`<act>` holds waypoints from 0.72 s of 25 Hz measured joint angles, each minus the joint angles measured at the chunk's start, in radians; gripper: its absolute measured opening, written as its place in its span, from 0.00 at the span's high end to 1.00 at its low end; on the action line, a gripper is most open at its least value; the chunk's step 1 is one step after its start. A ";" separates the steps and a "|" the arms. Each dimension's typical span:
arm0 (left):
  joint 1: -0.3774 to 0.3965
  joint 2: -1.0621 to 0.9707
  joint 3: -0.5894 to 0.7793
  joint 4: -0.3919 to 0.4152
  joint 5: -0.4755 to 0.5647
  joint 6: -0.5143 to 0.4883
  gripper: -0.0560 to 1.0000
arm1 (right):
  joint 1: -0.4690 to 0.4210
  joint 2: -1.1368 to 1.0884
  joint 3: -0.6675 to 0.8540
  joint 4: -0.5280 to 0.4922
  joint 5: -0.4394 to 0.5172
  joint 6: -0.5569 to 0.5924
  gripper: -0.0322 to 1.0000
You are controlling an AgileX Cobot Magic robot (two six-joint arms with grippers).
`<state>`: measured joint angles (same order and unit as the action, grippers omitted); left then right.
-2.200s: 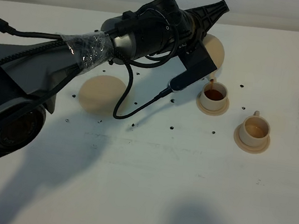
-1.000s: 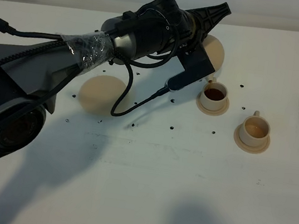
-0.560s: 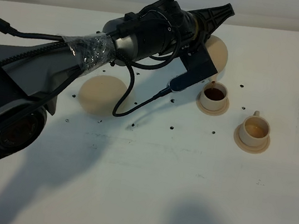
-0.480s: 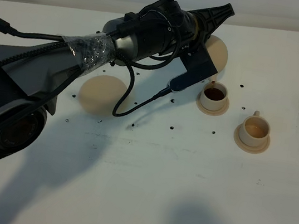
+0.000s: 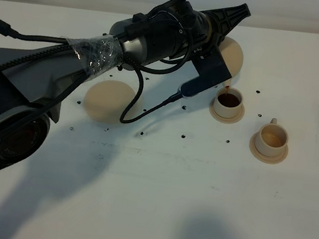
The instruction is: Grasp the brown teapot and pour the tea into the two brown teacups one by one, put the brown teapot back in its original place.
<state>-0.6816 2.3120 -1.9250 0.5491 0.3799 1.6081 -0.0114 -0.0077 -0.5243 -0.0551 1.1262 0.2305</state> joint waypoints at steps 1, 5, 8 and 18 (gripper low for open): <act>0.000 0.000 0.000 0.000 0.000 0.003 0.87 | 0.000 0.000 0.000 0.000 0.000 0.000 0.57; -0.006 0.000 0.000 0.002 -0.001 0.016 0.87 | 0.000 0.000 0.000 0.000 0.000 0.000 0.57; -0.012 0.000 0.000 0.002 -0.001 0.020 0.87 | 0.000 0.000 0.000 0.000 0.000 0.000 0.57; -0.020 0.000 0.000 0.003 0.001 0.023 0.87 | 0.000 0.000 0.000 0.000 0.000 0.000 0.57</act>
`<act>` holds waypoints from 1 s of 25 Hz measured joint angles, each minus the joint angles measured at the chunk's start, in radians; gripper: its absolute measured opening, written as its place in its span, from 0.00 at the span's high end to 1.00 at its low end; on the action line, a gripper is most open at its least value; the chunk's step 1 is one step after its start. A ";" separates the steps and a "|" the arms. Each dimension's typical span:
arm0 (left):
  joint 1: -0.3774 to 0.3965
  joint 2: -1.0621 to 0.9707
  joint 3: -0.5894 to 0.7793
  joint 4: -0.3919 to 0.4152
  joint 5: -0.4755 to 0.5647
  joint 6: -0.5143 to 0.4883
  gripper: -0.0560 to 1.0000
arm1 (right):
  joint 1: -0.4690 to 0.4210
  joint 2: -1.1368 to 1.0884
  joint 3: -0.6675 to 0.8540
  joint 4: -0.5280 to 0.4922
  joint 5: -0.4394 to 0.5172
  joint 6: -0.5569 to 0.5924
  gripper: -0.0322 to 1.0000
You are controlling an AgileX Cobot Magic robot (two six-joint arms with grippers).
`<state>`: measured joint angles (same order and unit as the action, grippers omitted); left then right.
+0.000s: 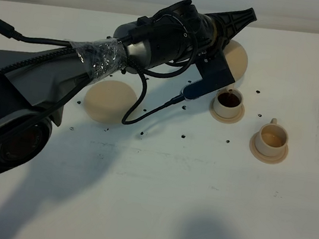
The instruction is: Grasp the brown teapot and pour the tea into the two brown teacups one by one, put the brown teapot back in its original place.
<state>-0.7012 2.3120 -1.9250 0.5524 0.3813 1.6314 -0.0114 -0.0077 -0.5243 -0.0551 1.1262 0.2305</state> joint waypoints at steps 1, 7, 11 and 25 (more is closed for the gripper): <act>0.000 0.000 0.000 0.000 0.006 -0.002 0.87 | 0.000 0.000 0.000 0.000 0.000 0.000 0.57; -0.003 0.000 0.000 -0.008 0.073 -0.081 0.87 | 0.000 0.000 0.000 0.000 0.000 0.000 0.57; -0.003 0.000 0.000 -0.017 0.109 -0.159 0.87 | 0.000 0.000 0.000 0.000 0.000 0.000 0.57; 0.015 -0.025 0.000 -0.102 0.224 -0.489 0.87 | 0.000 0.000 0.000 0.000 0.000 0.000 0.57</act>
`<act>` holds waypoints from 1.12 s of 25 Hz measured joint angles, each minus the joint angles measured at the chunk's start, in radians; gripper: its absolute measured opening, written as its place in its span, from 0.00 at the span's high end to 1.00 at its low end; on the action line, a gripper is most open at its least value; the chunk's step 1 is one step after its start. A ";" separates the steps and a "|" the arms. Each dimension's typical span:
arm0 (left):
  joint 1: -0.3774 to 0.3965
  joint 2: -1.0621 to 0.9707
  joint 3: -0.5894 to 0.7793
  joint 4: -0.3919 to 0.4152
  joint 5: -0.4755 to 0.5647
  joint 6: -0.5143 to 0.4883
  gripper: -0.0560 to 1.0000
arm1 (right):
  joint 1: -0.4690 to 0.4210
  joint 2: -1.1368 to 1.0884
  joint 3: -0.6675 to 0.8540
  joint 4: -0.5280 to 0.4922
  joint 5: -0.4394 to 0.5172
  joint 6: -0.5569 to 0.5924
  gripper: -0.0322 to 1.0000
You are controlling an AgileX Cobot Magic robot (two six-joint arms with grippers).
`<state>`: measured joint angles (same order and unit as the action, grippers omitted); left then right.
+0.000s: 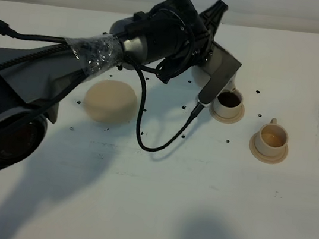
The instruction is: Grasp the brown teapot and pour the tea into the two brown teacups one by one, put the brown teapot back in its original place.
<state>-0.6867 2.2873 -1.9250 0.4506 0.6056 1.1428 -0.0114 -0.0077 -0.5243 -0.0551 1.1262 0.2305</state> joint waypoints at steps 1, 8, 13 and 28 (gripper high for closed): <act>0.004 -0.009 0.000 -0.009 0.016 -0.036 0.87 | 0.000 0.000 0.000 0.000 0.000 0.000 0.57; 0.022 -0.077 0.000 -0.082 0.197 -0.276 0.87 | 0.000 0.000 0.000 0.000 0.000 0.000 0.57; 0.028 -0.092 0.000 -0.160 0.337 -0.457 0.87 | 0.000 0.000 0.000 0.000 0.000 0.000 0.57; 0.028 -0.082 0.008 -0.257 0.516 -0.793 0.87 | 0.000 0.000 0.000 0.000 0.000 0.000 0.57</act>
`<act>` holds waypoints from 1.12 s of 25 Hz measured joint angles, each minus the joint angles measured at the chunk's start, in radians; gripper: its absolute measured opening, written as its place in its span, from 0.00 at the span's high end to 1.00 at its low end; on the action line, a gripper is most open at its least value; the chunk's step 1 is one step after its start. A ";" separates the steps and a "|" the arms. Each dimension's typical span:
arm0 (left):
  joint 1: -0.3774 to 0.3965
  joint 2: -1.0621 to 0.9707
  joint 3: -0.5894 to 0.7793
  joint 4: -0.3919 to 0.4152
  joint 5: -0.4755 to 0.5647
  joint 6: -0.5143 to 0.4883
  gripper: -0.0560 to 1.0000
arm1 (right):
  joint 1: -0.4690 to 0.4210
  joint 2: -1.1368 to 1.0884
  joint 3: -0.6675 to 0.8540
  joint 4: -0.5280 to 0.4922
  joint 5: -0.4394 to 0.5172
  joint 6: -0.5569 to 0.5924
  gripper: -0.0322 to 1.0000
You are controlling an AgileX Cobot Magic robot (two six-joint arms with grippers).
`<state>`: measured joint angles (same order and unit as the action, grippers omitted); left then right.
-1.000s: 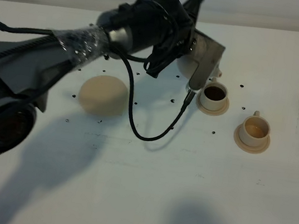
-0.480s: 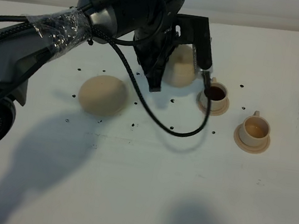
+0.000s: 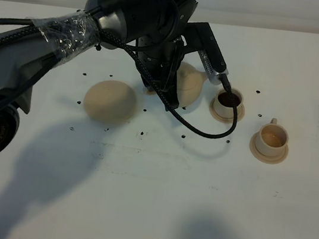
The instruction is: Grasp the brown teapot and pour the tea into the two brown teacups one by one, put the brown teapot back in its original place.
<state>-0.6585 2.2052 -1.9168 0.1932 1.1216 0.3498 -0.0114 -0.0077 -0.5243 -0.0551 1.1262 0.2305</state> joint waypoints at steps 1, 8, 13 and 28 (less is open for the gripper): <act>0.000 0.002 0.000 -0.001 -0.001 -0.005 0.87 | 0.000 0.000 0.000 0.000 0.000 0.000 0.57; 0.000 0.078 0.000 -0.023 -0.035 -0.018 0.87 | 0.000 0.000 0.000 0.000 0.000 0.000 0.57; 0.000 0.114 0.000 -0.045 -0.070 -0.018 0.87 | 0.000 0.000 0.000 0.000 0.000 0.000 0.57; -0.019 -0.030 -0.001 -0.045 -0.094 0.162 0.87 | 0.000 0.000 0.000 0.000 0.000 0.000 0.57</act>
<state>-0.6772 2.1755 -1.9173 0.1480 1.0273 0.5116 -0.0114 -0.0077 -0.5243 -0.0551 1.1262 0.2305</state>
